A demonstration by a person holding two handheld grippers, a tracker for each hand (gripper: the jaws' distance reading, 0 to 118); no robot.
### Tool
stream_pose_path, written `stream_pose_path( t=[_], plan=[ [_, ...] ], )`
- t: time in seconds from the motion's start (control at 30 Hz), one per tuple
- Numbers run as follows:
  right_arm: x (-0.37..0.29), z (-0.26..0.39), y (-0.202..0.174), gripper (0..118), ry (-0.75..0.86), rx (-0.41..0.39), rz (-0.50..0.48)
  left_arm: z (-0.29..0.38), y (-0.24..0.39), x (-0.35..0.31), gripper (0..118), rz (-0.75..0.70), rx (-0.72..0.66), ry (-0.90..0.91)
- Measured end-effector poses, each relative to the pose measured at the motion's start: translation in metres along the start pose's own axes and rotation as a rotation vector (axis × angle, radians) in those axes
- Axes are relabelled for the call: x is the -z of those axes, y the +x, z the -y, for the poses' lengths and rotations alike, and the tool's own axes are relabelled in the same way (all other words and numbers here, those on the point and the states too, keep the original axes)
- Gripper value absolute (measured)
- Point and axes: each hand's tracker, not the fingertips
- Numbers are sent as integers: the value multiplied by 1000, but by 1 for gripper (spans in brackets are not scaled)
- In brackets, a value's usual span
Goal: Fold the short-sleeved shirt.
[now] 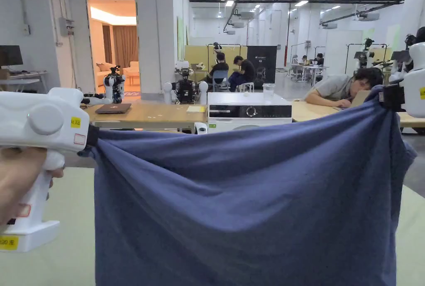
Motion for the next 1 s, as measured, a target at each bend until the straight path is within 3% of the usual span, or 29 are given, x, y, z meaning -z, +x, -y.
stream_pose_path(
  t=[0.33,0.77,1.0],
  plan=[
    [73,-33,-15,0,-1,6,48,-48,10,37,1,-105,36,-16],
    [205,-113,-34,0,51,-47,107,-121,22,139,1,-199,33,32],
    [257,-113,-47,0,49,-64,113,-121,23,195,1,-224,47,39]
  ],
)
